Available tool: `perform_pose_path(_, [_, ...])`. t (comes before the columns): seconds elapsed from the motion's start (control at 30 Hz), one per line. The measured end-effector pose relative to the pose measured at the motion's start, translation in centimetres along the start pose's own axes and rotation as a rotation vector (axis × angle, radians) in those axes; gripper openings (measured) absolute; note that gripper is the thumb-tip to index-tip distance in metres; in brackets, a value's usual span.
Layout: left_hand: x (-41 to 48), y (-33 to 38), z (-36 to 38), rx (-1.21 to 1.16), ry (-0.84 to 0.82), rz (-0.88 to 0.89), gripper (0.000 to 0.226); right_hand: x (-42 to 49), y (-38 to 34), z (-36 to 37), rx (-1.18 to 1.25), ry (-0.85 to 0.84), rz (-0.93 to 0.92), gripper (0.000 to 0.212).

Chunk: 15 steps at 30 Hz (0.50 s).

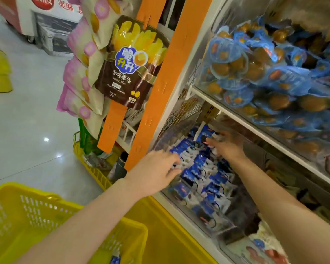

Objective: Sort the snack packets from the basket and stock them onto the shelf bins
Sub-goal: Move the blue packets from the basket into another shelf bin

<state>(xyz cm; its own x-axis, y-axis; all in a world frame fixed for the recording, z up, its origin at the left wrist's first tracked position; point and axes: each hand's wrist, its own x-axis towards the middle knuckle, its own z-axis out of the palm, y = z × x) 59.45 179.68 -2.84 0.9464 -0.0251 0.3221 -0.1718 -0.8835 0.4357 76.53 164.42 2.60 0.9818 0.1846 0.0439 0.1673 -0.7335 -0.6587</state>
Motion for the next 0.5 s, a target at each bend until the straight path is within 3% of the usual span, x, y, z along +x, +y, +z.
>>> perform_pose_path(0.17, [0.0,-2.3,1.3,0.079,-0.009,0.135,0.059,4.9,1.1,3.0,-0.061,0.069,-0.028,0.048])
perform_pose_path(0.3, [-0.1,-3.0,1.6,0.055,0.039,0.19,0.05,7.0,1.5,4.9,-0.1,0.113,-0.115,0.043])
perform_pose_path(0.4, [-0.1,-3.3,1.7,0.043,0.066,0.216,0.041,7.7,2.0,5.5,-0.262,0.065,-0.219,0.042])
perform_pose_path(0.5, [-0.1,-3.4,1.8,0.041,0.051,0.228,0.04,8.0,2.9,5.6,-0.252,0.028,-0.213,0.047])
